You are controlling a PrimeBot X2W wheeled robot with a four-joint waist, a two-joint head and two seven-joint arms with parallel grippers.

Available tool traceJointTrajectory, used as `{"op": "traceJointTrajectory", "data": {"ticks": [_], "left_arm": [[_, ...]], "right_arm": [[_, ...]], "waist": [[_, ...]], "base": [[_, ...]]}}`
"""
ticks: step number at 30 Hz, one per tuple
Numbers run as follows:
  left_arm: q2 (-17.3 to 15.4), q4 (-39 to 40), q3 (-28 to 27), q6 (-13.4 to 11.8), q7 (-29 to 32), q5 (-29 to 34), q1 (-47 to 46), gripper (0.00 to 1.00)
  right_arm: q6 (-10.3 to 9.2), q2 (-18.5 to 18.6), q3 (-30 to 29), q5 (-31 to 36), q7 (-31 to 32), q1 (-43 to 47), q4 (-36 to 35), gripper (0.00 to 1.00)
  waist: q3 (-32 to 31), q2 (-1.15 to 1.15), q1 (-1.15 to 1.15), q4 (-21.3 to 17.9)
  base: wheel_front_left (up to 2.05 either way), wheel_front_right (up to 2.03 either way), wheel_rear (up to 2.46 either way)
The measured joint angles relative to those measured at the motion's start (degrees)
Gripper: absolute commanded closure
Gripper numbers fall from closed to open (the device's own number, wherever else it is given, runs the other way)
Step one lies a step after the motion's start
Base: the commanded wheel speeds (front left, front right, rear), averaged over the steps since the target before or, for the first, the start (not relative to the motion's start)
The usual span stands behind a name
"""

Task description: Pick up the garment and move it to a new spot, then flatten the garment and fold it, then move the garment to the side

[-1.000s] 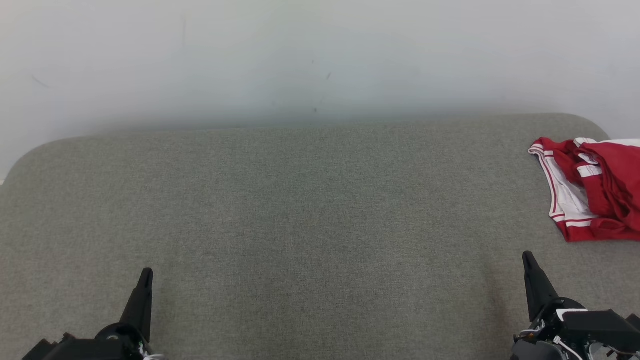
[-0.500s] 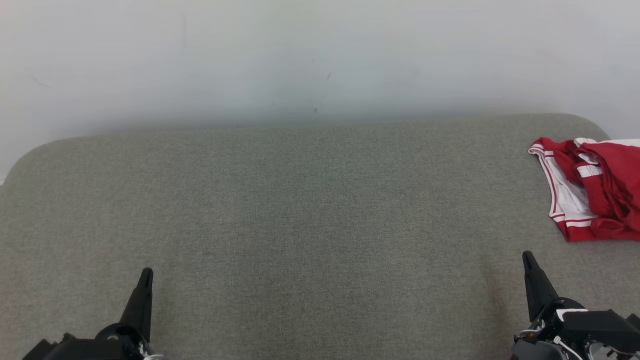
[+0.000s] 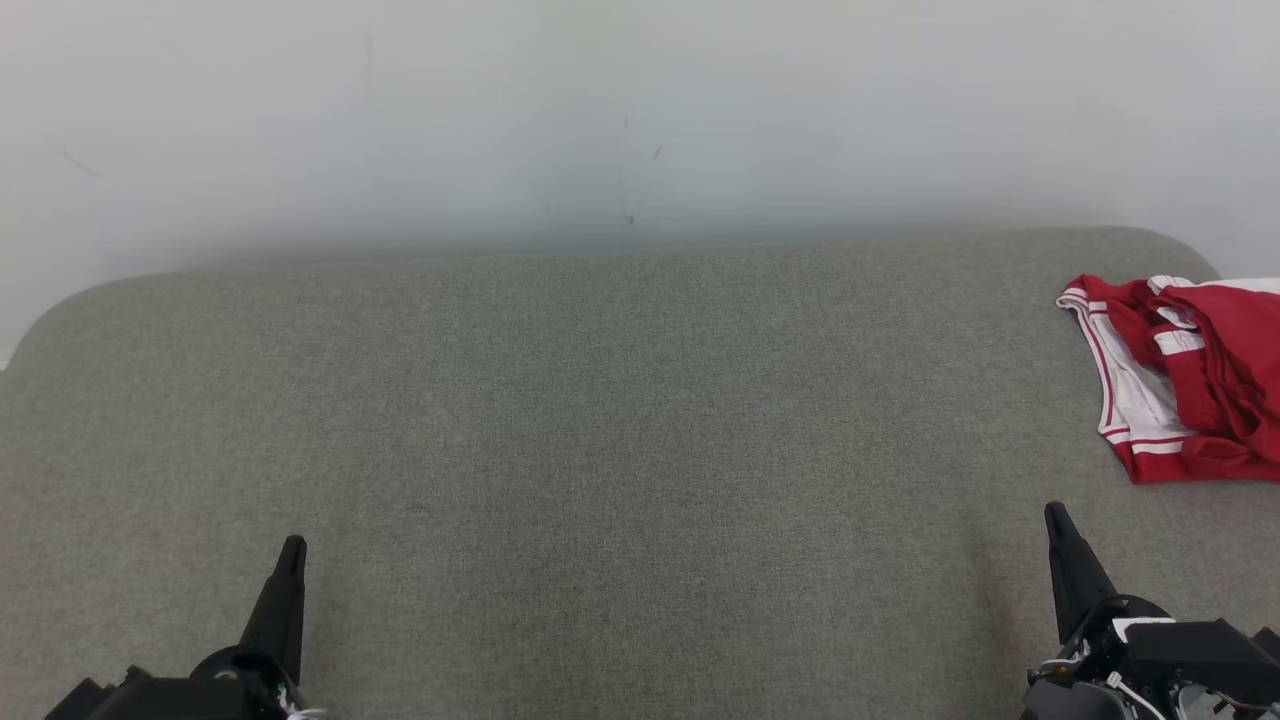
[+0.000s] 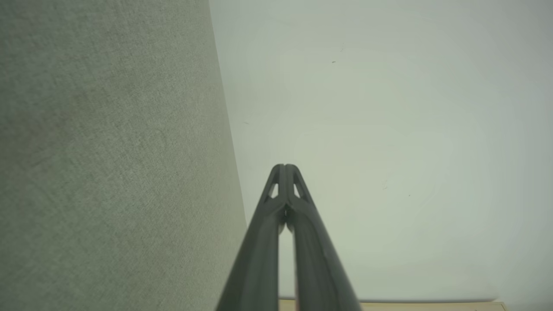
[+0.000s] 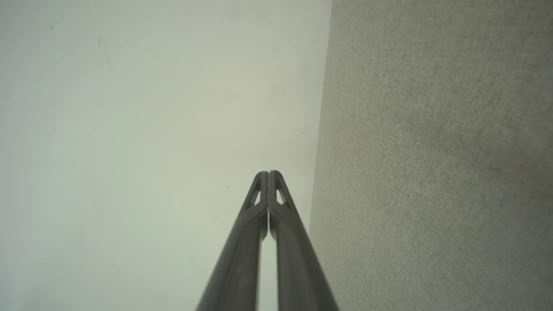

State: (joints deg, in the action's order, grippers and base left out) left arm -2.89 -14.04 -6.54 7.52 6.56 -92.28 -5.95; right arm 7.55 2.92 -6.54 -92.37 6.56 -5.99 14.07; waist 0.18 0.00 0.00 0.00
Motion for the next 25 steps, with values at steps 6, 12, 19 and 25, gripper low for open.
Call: {"op": "traceJointTrajectory", "data": {"ticks": [6,12,19,25], "left_arm": [[0.0,0.0,0.0,0.0,0.0,0.0,0.0,1.0],[0.0,0.0,0.0,0.0,0.0,0.0,0.0,1.0],[0.0,0.0,0.0,0.0,0.0,0.0,0.0,1.0],[0.0,0.0,0.0,0.0,0.0,0.0,0.0,1.0]], "right_arm": [[0.0,0.0,0.0,0.0,0.0,0.0,0.0,1.0],[0.0,0.0,0.0,0.0,0.0,0.0,0.0,1.0],[0.0,0.0,0.0,0.0,0.0,0.0,0.0,1.0],[0.0,0.0,0.0,0.0,0.0,0.0,0.0,1.0]], "waist": [[0.0,0.0,0.0,0.0],[0.0,0.0,0.0,0.0],[0.0,0.0,0.0,0.0],[0.0,0.0,0.0,0.0]], "base": [[0.0,0.0,0.0],[0.0,0.0,0.0],[0.0,0.0,0.0],[0.0,0.0,0.0]]}}
